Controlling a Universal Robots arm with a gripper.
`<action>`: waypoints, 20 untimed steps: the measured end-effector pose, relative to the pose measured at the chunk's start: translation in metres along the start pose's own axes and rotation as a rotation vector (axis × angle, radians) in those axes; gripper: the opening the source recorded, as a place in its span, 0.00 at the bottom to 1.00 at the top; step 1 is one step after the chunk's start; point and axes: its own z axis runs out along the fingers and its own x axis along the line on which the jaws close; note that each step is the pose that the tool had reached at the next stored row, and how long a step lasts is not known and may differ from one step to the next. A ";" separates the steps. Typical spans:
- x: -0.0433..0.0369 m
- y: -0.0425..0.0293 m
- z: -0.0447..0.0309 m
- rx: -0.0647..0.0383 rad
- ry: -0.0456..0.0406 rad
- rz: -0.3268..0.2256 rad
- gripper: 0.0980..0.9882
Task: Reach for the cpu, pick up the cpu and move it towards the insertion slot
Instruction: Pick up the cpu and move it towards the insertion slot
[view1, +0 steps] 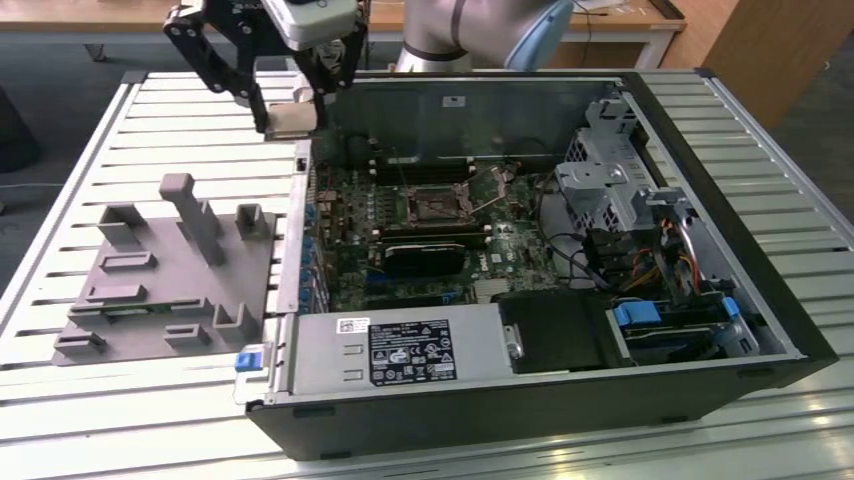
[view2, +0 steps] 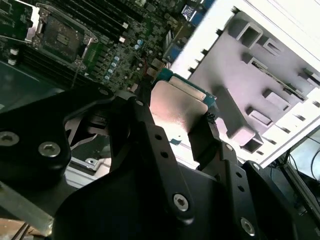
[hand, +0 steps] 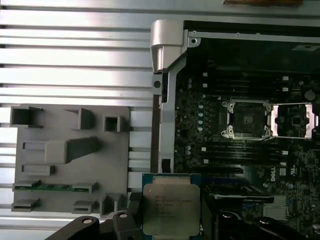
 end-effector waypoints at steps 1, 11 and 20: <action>-0.0041 0.0003 0.0001 0.000 -0.0001 0.000 0.50; -0.0435 0.0051 0.0012 0.000 0.0000 0.000 0.50; -0.0740 0.0150 0.0024 0.000 -0.0001 0.000 0.50</action>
